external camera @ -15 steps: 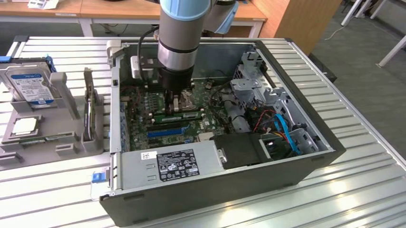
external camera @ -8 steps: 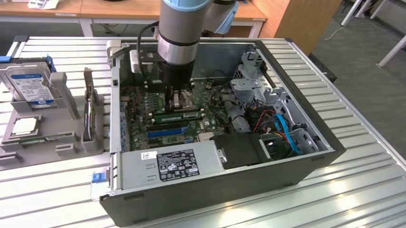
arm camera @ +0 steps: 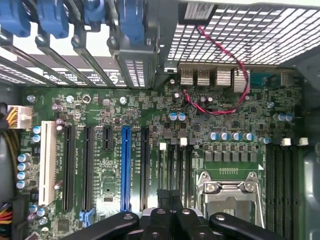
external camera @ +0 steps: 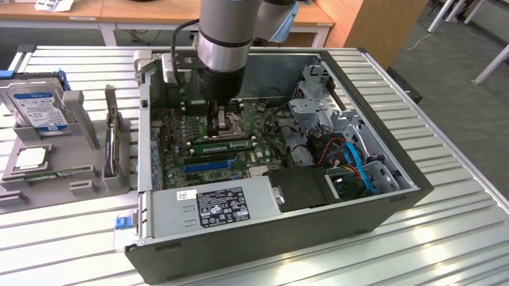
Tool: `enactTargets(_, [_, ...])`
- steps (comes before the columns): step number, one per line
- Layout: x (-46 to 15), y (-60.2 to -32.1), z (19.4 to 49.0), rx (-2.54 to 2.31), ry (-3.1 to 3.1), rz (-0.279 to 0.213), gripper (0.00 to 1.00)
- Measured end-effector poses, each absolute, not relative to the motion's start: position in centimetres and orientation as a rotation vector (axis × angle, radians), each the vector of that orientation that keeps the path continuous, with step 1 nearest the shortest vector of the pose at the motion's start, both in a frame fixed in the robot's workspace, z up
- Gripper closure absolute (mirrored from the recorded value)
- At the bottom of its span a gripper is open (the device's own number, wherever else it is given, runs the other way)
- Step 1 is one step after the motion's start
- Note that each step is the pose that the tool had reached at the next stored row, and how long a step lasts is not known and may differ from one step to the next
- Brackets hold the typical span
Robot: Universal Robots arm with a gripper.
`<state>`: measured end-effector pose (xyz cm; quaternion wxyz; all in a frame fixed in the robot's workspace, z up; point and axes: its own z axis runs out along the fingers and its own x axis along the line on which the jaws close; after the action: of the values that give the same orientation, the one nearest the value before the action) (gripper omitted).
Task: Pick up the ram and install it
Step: 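Press down the ram until it locks into place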
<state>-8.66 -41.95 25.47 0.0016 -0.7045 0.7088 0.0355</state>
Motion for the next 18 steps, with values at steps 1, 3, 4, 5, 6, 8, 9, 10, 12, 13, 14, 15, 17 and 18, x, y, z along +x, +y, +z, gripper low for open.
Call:
enactTargets(1, [-8.7, -41.9, 25.7, -2.211, 2.224, 0.111, 0.90])
enactTargets(3, [-8.7, -41.9, 26.1, -2.211, 2.224, 0.111, 0.90])
enactTargets(4, [-8.7, -42.0, 26.3, -2.211, 2.224, 0.111, 0.90])
enactTargets(5, [-8.7, -42.0, 26.4, -2.211, 2.225, 0.111, 0.90])
enactTargets(6, [-8.7, -41.9, 26.6, -2.211, 2.224, 0.111, 0.90])
enactTargets(8, [-8.7, -41.9, 26.9, -2.211, 2.224, 0.111, 0.90])
enactTargets(9, [-8.7, -41.9, 27.0, -2.211, 2.224, 0.111, 0.90])
enactTargets(10, [-8.7, -41.9, 27.1, -2.211, 2.224, 0.111, 0.90])
enactTargets(12, [-8.7, -41.9, 27.3, -2.211, 2.224, 0.111, 0.90])
enactTargets(13, [-8.7, -41.9, 27.5, -2.211, 2.225, 0.111, 0.90])
enactTargets(14, [-8.7, -41.9, 27.6, -2.211, 2.224, 0.111, 0.90])
enactTargets(15, [-8.7, -41.9, 27.7, -2.211, 2.224, 0.111, 0.90])
enactTargets(17, [-8.7, -41.9, 27.9, -2.211, 2.224, 0.111, 0.90])
enactTargets(18, [-8.7, -41.9, 28.0, -2.211, 2.224, 0.111, 0.90])
